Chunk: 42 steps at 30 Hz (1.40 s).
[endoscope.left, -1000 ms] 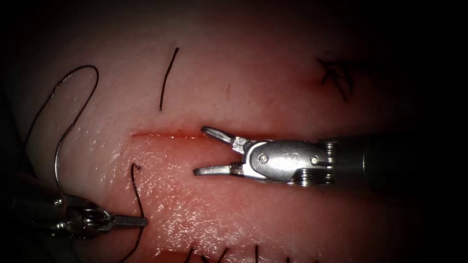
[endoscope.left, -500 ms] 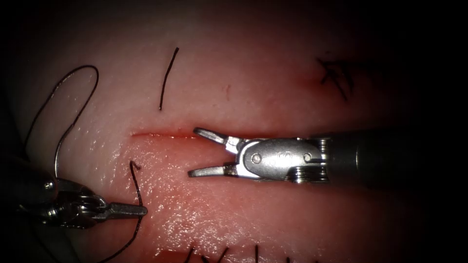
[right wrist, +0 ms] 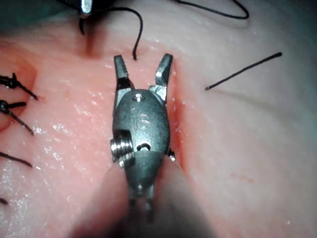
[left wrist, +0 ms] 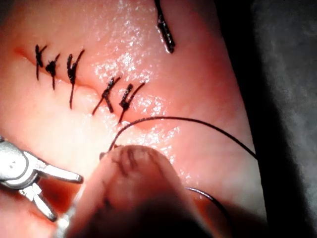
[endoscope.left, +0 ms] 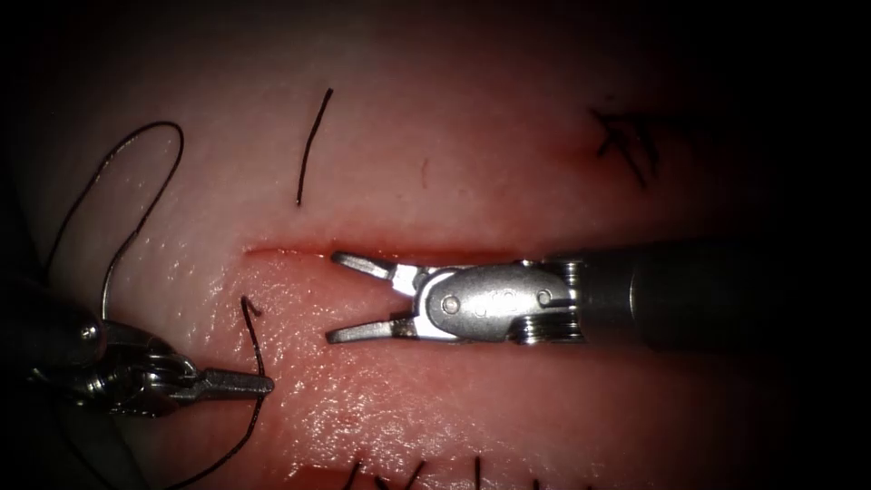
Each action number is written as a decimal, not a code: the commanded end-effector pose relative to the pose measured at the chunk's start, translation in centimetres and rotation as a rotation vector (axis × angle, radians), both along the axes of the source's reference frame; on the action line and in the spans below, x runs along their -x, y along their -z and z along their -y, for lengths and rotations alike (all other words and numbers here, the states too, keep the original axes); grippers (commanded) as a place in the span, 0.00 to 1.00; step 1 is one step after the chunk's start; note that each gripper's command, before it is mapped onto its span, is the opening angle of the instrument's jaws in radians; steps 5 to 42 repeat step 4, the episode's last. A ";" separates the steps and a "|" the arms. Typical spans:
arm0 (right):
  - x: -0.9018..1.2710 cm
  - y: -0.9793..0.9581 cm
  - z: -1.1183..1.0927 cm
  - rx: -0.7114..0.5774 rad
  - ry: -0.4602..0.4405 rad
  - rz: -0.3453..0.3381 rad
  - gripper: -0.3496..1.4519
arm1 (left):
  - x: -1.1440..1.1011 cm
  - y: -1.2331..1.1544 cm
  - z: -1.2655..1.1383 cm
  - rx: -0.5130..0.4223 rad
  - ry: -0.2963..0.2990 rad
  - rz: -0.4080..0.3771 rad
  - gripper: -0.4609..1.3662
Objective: Wound Closure
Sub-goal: Grab a working length of suture with the left gripper
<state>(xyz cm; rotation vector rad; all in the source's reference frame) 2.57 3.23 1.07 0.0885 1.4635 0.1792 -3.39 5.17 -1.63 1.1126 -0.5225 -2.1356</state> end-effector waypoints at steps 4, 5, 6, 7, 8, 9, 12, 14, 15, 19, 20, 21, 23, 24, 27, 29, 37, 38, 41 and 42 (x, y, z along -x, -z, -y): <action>0.00 0.00 -0.01 0.000 -0.001 0.001 0.61 | 0.00 0.01 0.02 -0.002 -0.004 -0.005 0.06; 0.00 0.00 -0.01 0.000 -0.001 0.001 0.61 | 0.00 0.01 0.02 -0.002 -0.004 -0.005 0.06; 0.00 0.00 -0.01 0.000 -0.001 0.001 0.61 | 0.00 0.01 0.02 -0.002 -0.004 -0.005 0.06; 0.00 0.00 -0.01 0.000 -0.001 0.001 0.61 | 0.00 0.01 0.02 -0.002 -0.004 -0.005 0.06; 0.00 0.00 -0.01 0.000 -0.001 0.001 0.61 | 0.00 0.01 0.02 -0.002 -0.004 -0.005 0.06; 0.00 0.00 -0.01 0.000 -0.001 0.001 0.61 | 0.00 0.01 0.02 -0.002 -0.004 -0.005 0.06; 0.00 0.00 -0.01 0.000 -0.001 0.001 0.61 | 0.00 0.01 0.02 -0.002 -0.004 -0.005 0.06; 0.00 0.00 -0.01 0.000 -0.001 0.001 0.61 | 0.00 0.01 0.02 -0.002 -0.004 -0.005 0.06; 0.00 0.00 -0.01 0.000 -0.001 0.001 0.61 | 0.00 0.01 0.02 -0.002 -0.004 -0.005 0.06; 0.00 0.00 -0.01 0.000 -0.001 0.001 0.61 | 0.00 0.01 0.02 -0.002 -0.004 -0.005 0.06; 0.00 0.00 -0.01 0.000 -0.001 0.001 0.61 | 0.00 0.01 0.02 -0.002 -0.004 -0.005 0.06; 0.00 0.00 -0.01 0.000 -0.001 0.001 0.61 | 0.00 0.01 0.02 -0.002 -0.004 -0.005 0.06; 0.00 0.00 -0.01 0.000 -0.001 0.001 0.61 | 0.00 0.01 0.02 -0.002 -0.004 -0.005 0.06; 0.00 0.00 -0.01 0.000 -0.001 0.001 0.61 | 0.00 0.01 0.02 -0.002 -0.004 -0.005 0.06; 0.00 0.00 -0.01 0.000 -0.001 0.001 0.61 | 0.00 0.01 0.02 -0.002 -0.004 -0.005 0.06; 0.00 0.00 -0.01 0.000 -0.001 0.001 0.61 | 0.00 0.01 0.02 -0.002 -0.004 -0.005 0.06; 0.00 0.00 -0.01 0.000 -0.001 0.001 0.61 | 0.00 0.01 0.02 -0.002 -0.004 -0.005 0.06; 0.00 0.00 -0.01 0.000 -0.001 0.001 0.61 | 0.00 0.01 0.02 -0.002 -0.004 -0.005 0.06; 0.00 0.00 -0.01 0.000 -0.001 0.001 0.61 | 0.00 0.01 0.02 -0.002 -0.004 -0.005 0.06; 0.00 0.00 -0.01 0.000 -0.001 0.001 0.61 | 0.00 0.01 0.02 -0.002 -0.004 -0.005 0.06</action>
